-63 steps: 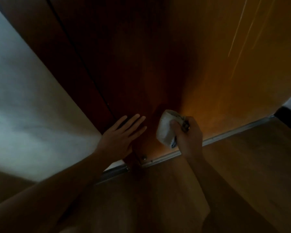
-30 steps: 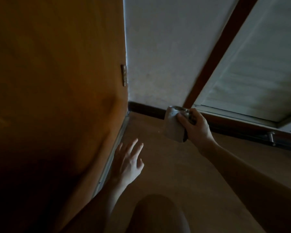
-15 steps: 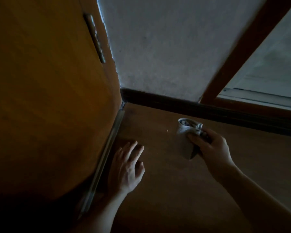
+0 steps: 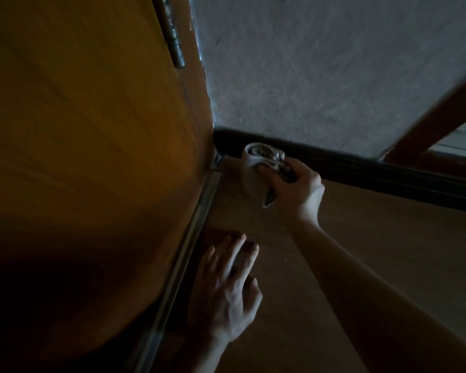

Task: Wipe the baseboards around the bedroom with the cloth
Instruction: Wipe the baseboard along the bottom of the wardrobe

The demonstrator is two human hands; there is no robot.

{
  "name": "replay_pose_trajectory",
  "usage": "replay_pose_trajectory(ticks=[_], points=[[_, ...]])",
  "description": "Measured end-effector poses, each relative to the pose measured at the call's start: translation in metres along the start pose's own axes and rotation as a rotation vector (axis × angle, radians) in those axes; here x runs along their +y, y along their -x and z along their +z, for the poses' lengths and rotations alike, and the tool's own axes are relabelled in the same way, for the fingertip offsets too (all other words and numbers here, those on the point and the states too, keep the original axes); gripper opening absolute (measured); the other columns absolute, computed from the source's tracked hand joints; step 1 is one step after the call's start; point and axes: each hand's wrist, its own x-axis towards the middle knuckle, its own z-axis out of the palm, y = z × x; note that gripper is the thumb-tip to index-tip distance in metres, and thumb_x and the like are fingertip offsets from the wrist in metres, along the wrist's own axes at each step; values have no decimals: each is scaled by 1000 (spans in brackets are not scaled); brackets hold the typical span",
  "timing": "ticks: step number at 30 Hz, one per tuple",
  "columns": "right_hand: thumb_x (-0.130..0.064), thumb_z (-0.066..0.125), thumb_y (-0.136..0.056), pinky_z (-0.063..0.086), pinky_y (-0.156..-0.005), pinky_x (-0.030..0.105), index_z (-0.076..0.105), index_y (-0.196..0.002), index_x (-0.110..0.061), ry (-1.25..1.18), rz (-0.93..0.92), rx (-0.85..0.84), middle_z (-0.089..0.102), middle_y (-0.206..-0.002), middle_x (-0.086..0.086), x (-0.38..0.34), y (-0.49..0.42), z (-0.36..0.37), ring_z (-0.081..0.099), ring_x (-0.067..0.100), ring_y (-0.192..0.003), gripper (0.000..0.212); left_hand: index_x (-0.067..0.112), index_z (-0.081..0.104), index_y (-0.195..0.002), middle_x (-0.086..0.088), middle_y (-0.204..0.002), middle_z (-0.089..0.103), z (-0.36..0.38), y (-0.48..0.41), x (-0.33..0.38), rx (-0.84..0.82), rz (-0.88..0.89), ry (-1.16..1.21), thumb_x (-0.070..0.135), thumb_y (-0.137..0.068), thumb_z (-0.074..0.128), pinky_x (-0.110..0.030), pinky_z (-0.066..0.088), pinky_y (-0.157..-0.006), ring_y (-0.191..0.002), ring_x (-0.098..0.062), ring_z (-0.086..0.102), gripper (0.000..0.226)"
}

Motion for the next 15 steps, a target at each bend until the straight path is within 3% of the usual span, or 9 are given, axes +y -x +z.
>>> replay_pose_trajectory(ticks=[6,11,15], points=[[-50,79,-79,51,-67,15,74,-93,-23,-31,58,64,70,-81,-15,1,-15,30,64,-3,-76,31,33,48,-150,5,-161,37,1,-1,0,-12,1,-17,43,-88,56,-42,25,-121,-148,-18,35,63],[-51,74,-84,39,-57,14,65,-85,-19,47,89,46,65,-78,-10,7,-12,29,62,6,-73,33,33,49,-150,5,-161,37,0,-1,0,-25,3,-13,42,-87,55,-44,27,-120,-149,-17,33,63],[-46,76,-84,54,-65,27,69,-91,-20,-43,140,15,68,-83,-8,0,-11,39,67,11,-81,28,33,50,-148,5,-161,38,-1,-2,0,-59,-7,-8,43,-86,56,-45,28,-118,-149,-17,33,63]])
